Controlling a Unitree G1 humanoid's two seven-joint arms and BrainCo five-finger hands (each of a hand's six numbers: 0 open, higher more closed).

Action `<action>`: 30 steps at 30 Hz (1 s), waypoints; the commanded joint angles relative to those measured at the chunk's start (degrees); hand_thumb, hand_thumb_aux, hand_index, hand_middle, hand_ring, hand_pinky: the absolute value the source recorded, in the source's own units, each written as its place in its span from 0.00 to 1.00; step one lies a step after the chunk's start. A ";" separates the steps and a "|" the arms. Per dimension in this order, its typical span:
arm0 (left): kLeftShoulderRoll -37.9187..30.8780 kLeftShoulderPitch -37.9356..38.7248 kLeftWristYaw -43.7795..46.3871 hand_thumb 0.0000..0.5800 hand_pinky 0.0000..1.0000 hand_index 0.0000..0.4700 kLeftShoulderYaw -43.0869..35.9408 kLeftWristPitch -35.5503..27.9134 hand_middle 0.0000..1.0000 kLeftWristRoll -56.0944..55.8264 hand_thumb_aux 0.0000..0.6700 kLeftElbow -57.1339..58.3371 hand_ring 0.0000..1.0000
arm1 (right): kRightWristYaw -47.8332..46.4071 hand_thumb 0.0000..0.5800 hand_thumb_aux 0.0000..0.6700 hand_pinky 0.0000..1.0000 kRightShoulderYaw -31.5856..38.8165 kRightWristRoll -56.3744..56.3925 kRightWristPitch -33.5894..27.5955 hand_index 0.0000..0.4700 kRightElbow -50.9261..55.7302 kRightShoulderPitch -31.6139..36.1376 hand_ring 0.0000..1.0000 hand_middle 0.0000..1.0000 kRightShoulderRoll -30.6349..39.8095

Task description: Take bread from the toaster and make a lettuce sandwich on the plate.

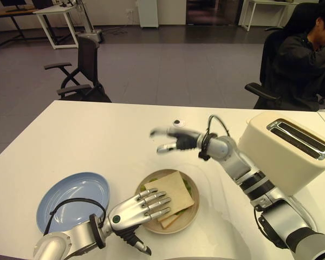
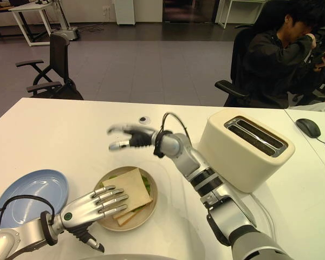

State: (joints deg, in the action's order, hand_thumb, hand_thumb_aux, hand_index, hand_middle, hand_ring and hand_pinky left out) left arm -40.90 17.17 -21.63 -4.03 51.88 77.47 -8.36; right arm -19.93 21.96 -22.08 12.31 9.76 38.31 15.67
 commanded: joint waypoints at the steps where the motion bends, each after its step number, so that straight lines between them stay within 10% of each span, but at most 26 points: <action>1: -1.87 -3.53 1.78 0.00 0.00 0.00 -5.80 -0.89 0.00 -1.66 0.00 8.01 0.00 | 0.16 0.00 0.00 0.00 -4.01 -0.91 0.06 0.00 -10.82 -7.44 0.00 0.00 4.79; 8: -4.12 -5.18 7.39 0.00 0.00 0.00 -3.34 0.58 0.00 -36.68 0.00 1.89 0.00 | -9.26 0.00 0.00 0.00 -11.83 6.43 1.32 0.00 -26.64 -24.35 0.00 0.00 17.86; 9: -5.75 -4.38 8.41 0.00 0.00 0.00 -1.92 1.23 0.00 -43.66 0.00 0.51 0.00 | -10.22 0.13 0.07 0.44 -13.59 7.63 1.25 0.07 -27.92 -26.50 0.44 0.44 19.50; 10: -7.82 -3.65 9.60 0.00 0.40 0.00 -0.80 2.06 0.40 -50.82 0.00 -0.82 0.40 | -11.14 0.75 0.50 0.66 -15.43 8.84 1.06 0.50 -29.47 -28.75 0.66 0.66 21.00; 11: -9.89 -2.93 10.72 1.00 1.00 1.00 0.27 3.12 1.00 -57.02 1.00 -2.00 1.00 | -11.89 0.98 0.85 0.95 -17.08 9.53 0.93 0.85 -31.01 -30.86 0.95 0.95 22.42; 12: -11.56 -1.84 11.76 1.00 1.00 1.00 2.04 3.93 1.00 -61.36 1.00 -2.95 1.00 | -12.55 1.00 1.00 0.96 -18.81 10.03 1.06 1.00 -32.66 -33.03 0.96 0.96 23.78; 20: -22.63 11.27 31.20 1.00 1.00 1.00 4.24 5.39 1.00 -70.39 1.00 3.86 1.00 | -26.11 1.00 1.00 0.96 -19.59 12.48 4.25 1.00 -37.62 -51.67 0.96 0.96 36.17; 30: -3.63 -10.13 40.45 1.00 1.00 1.00 -14.83 -7.13 1.00 -39.40 1.00 14.40 1.00 | -24.03 1.00 1.00 0.95 1.95 -4.41 4.71 1.00 -22.40 -49.16 0.95 0.95 25.07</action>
State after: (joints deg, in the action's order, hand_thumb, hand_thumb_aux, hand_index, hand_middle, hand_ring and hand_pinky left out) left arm -48.41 12.03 19.71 -15.54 48.44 30.01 -0.57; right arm -45.97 19.97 -22.44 18.05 -18.69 -12.25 44.88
